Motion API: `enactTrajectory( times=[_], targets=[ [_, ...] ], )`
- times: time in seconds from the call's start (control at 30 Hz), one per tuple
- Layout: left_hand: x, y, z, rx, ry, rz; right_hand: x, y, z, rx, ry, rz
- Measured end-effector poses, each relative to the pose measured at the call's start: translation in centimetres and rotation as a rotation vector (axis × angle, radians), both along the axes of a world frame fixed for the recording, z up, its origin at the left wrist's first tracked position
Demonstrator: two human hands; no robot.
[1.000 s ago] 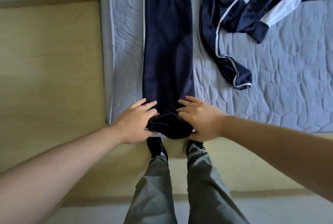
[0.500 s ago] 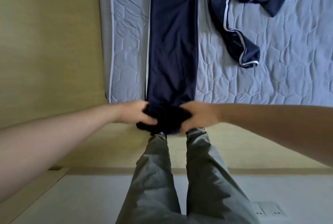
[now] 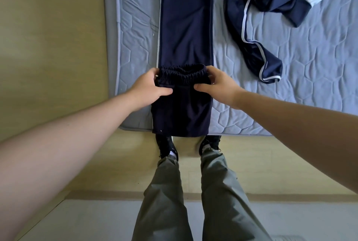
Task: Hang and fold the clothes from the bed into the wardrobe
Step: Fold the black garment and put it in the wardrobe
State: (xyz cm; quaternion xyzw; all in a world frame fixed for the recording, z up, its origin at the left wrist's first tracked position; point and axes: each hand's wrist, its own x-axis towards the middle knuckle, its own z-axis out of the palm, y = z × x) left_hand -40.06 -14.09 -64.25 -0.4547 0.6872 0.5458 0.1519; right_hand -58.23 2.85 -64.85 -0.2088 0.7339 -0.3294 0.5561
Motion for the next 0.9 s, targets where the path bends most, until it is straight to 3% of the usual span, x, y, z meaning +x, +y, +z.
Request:
enactTrajectory(
  times=[0.3,0.53,0.9],
  targets=[
    [-4.8,-3.2,-1.8,0.008,0.101,0.296,-2.8,-4.2,-2.6,-0.003,0.1,-0.103],
    [-11.5,-8.8,-6.9,-0.093,0.222,0.354,-8.8,-10.4,-6.7,-0.062,0.261,-0.153],
    [-22.1,-18.0,-12.7,-0.304,0.277,0.177,-17.8,-20.2,-11.6,-0.026,0.374,-0.25]
  ],
)
